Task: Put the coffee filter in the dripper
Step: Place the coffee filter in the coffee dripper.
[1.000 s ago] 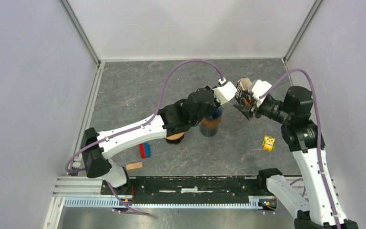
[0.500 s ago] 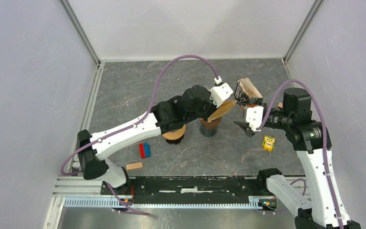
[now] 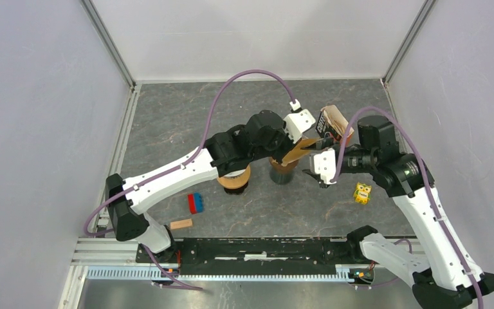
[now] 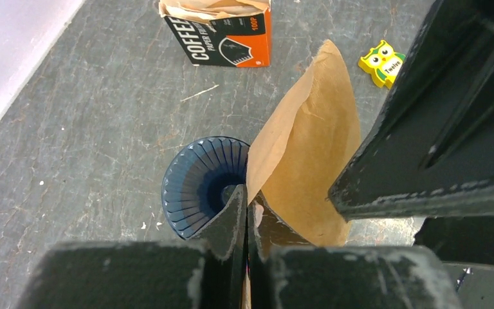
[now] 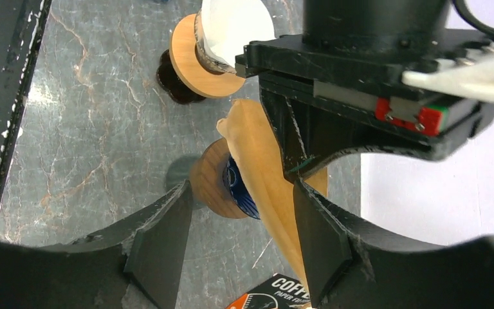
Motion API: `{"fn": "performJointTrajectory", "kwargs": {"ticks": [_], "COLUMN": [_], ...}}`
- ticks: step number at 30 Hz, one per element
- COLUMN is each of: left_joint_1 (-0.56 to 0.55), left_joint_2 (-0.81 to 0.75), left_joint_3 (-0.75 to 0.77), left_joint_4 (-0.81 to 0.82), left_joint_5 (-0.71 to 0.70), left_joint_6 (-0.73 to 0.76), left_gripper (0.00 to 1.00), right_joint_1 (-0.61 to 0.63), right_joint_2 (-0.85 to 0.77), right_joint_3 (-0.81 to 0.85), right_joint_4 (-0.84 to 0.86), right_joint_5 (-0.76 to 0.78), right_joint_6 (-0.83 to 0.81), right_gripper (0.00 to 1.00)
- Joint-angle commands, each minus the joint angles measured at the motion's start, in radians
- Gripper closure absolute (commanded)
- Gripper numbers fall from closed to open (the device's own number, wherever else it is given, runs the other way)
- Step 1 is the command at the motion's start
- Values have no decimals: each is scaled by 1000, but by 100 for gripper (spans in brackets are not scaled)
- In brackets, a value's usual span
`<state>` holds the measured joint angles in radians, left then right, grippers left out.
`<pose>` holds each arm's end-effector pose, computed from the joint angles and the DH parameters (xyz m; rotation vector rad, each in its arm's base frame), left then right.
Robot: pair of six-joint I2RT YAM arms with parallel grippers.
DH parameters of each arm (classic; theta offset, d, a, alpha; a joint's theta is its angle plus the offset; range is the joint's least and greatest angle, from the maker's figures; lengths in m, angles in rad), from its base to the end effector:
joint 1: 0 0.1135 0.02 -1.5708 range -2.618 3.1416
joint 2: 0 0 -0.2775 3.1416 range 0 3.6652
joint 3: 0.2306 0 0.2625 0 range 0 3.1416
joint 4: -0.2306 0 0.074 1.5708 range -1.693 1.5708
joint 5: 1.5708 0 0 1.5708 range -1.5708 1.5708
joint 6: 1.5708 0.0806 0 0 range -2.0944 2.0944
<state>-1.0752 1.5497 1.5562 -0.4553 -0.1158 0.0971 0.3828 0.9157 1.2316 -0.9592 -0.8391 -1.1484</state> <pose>0.2023 -0.3546 0.3858 1.0726 1.7504 -0.5006 0.1423 0.1219 0.3933 -1.6756 1.1116 0.4454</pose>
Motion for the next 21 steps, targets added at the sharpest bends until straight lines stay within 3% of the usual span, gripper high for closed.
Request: {"fn": "performJointTrajectory", "kwargs": {"ticks": [1,21], "left_joint_1": [11,34], "left_joint_2": [5,-36], "left_joint_3": [40,11], "left_joint_4": [-3,-6], "left_joint_5": [44,111], "left_joint_6": [-49,-45], "left_gripper": [98,98], "right_joint_1": [69,353], "right_joint_2": [20,58], "right_joint_3": [-26,-121], "right_joint_4": [66,218], "right_joint_5": [119,623], "right_joint_6": [13,60], "right_gripper": [36,45]}}
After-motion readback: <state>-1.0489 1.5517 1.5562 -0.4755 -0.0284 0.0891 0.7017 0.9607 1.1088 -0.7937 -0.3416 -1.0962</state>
